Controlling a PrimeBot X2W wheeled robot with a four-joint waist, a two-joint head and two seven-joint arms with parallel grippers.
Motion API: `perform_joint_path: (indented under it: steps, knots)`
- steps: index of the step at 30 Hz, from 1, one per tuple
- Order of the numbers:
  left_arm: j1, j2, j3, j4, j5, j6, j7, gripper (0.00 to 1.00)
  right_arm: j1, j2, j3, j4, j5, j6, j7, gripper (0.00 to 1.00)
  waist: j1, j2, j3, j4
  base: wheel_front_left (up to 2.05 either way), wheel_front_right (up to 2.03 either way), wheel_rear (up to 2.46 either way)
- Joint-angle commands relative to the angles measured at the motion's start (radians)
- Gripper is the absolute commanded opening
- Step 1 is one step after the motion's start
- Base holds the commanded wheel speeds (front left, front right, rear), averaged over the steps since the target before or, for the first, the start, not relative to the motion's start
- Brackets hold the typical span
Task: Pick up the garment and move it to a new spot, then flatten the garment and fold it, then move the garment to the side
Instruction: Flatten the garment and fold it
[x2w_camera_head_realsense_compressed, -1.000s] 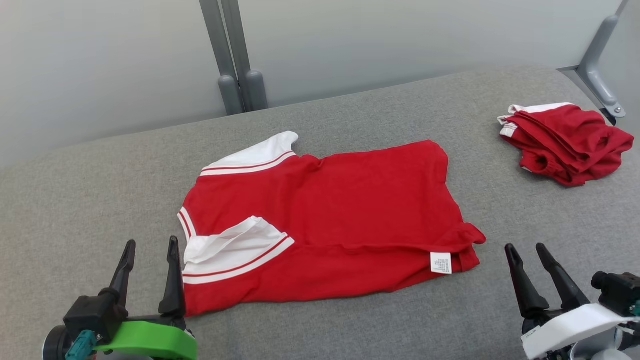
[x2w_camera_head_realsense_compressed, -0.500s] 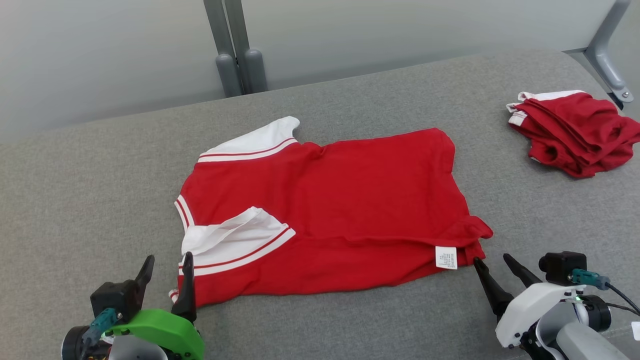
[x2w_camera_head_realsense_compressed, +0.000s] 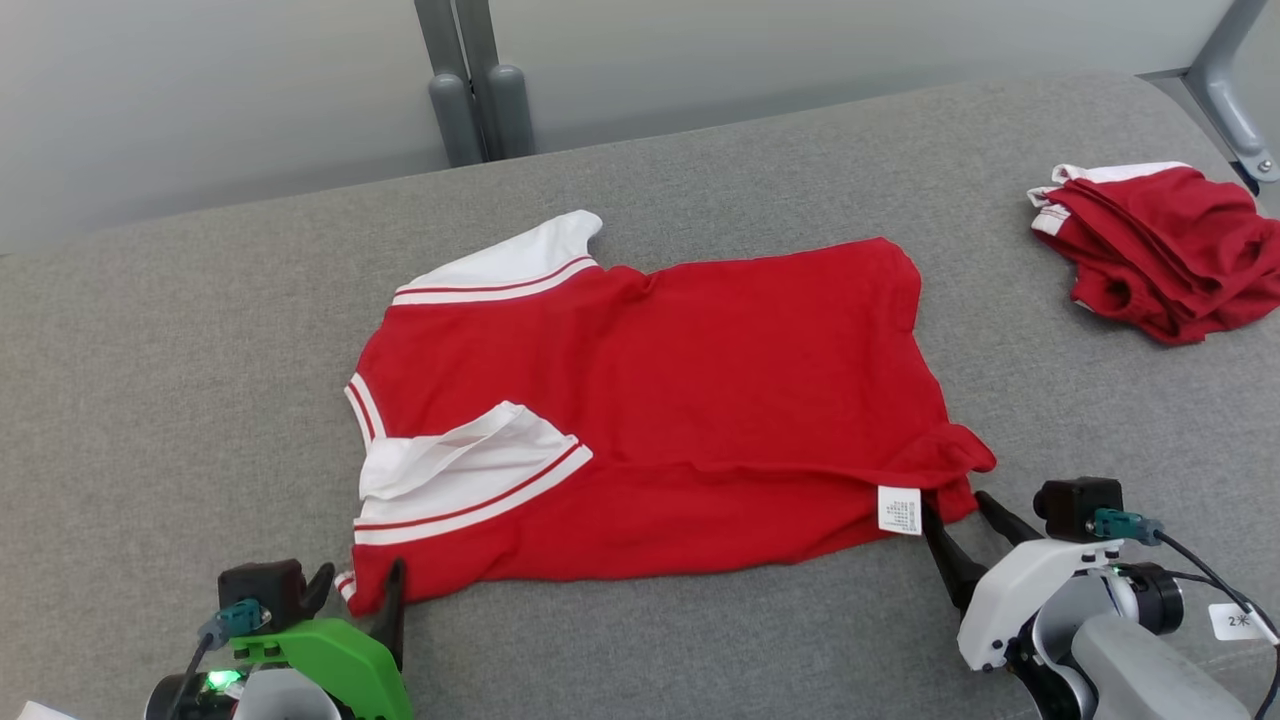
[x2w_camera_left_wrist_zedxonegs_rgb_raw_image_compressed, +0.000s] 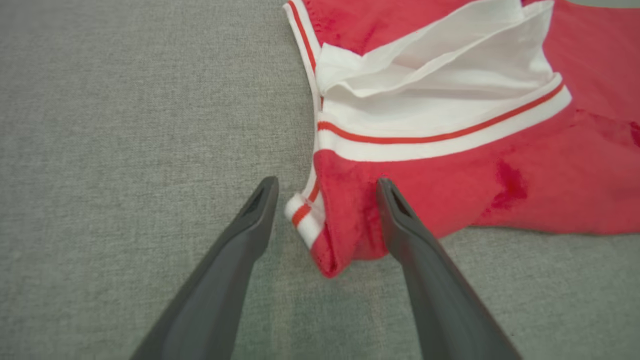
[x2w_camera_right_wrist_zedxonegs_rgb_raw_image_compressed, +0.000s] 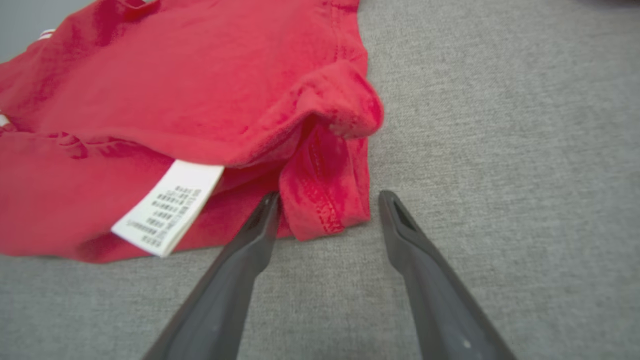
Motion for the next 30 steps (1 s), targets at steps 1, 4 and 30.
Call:
perform_joint_path:
  steps: [1, 4, 30]
  knots:
    - [-0.018, 0.004, 0.003, 0.007, -0.009, 0.004, 0.007, 1.0, -0.01, 0.001, 0.007, 0.01, 0.01, 0.0, -0.007, 1.0, 0.0, 0.0, 0.003, 0.0, 0.0, 0.0, 0.0]
    - [-0.019, -0.001, 0.01, 0.019, -0.026, 0.011, 0.019, 1.0, -0.024, 0.002, 0.027, 0.031, 0.028, 0.0, -0.016, 0.78, 0.0, 0.0, 0.006, 0.001, 0.0, 0.0, 0.0]
    - [0.181, 0.082, 0.009, -0.178, -0.132, 0.018, 0.184, 0.0, 0.113, -0.204, 0.163, -0.171, 0.276, 0.0, 0.038, 0.0, 0.0, 0.0, -0.096, 0.038, 0.0, 0.0, 0.0]
